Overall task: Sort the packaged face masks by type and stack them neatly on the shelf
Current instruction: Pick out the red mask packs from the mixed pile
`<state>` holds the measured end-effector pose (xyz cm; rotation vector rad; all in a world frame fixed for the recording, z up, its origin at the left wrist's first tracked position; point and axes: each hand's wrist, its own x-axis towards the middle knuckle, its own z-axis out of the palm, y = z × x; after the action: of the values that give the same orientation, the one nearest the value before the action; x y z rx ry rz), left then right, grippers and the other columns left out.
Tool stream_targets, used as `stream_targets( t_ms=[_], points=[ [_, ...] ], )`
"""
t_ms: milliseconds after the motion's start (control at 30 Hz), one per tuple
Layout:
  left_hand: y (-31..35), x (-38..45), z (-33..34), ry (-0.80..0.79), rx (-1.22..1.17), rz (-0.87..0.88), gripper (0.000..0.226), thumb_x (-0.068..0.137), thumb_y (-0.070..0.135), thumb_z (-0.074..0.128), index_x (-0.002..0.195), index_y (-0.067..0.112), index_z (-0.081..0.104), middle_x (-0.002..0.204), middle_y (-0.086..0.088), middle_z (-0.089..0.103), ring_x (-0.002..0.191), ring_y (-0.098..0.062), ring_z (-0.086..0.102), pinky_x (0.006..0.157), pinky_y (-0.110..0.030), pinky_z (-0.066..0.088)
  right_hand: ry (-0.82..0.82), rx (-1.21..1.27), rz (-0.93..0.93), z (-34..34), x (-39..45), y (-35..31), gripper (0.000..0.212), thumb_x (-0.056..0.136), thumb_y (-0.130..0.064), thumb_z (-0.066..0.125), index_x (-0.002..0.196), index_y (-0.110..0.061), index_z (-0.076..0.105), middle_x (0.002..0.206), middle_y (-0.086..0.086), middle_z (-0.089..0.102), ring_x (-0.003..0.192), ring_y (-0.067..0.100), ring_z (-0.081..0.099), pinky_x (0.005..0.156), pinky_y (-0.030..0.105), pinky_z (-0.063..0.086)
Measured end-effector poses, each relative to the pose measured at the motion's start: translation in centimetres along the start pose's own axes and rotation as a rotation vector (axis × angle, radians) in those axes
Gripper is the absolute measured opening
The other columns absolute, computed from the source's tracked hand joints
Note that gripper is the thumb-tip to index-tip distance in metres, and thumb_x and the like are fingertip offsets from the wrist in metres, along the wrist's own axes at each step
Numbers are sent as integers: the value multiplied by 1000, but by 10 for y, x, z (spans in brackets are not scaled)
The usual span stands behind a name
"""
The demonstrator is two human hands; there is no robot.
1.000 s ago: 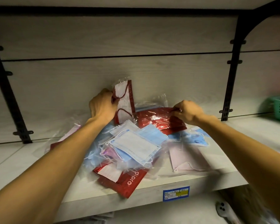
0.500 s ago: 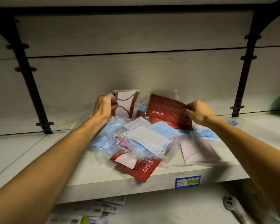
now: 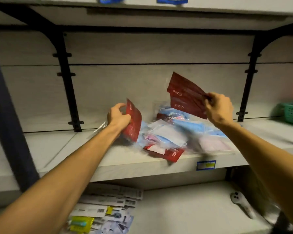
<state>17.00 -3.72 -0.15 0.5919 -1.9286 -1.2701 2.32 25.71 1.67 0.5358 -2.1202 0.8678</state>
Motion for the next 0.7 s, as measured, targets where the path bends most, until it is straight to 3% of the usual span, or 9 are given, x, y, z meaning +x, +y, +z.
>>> stream_targets(
  t_ms=[133,267,333,400,467,600,700],
  points=[
    [6,-24,-46,-118,-270,-16,78,73,-27,60,142,7,48,124,-12,62,107,-25,64,80,-29,56,120,94,44,-25,-22,-46,18,91,-14,50,85,-4,64,74,18,67,67,39,58,59,40,48],
    [11,-58,-96,-191,-359,28,62,73,-32,46,122,1,64,106,-11,70,86,-15,68,64,-14,54,149,327,124,-40,-52,-97,23,87,-20,48,74,-4,58,61,10,54,60,24,45,56,39,41],
    [9,-77,-123,-186,-361,44,56,74,-30,42,110,4,68,96,-7,72,71,-3,70,58,-12,52,139,468,185,-43,-72,-124,28,88,-25,48,75,-3,58,64,12,53,64,21,43,60,46,49],
    [4,-95,-154,-172,-340,70,52,77,-26,44,101,11,70,89,0,73,67,2,69,57,-10,50,124,595,252,-43,-95,-151,32,91,-29,50,83,0,62,72,14,58,69,20,47,70,58,54],
    [-3,-112,-187,-142,-278,108,45,81,-19,53,96,20,70,88,6,73,75,1,67,56,-7,48,112,707,302,-41,-120,-182,33,92,-30,51,89,0,64,78,14,61,71,23,51,73,61,53],
    [-18,-134,-261,-52,-147,177,29,85,-1,65,88,27,72,80,16,71,74,0,65,59,-10,48,118,785,349,-28,-178,-253,30,100,-30,47,101,-4,62,94,16,67,87,38,65,78,58,54],
    [-32,-139,-318,37,-119,149,25,82,-5,65,88,18,75,84,3,71,76,-10,61,62,-12,48,130,806,314,-13,-219,-308,29,105,-30,42,109,-8,59,105,14,66,92,28,61,84,48,53]
  ],
)
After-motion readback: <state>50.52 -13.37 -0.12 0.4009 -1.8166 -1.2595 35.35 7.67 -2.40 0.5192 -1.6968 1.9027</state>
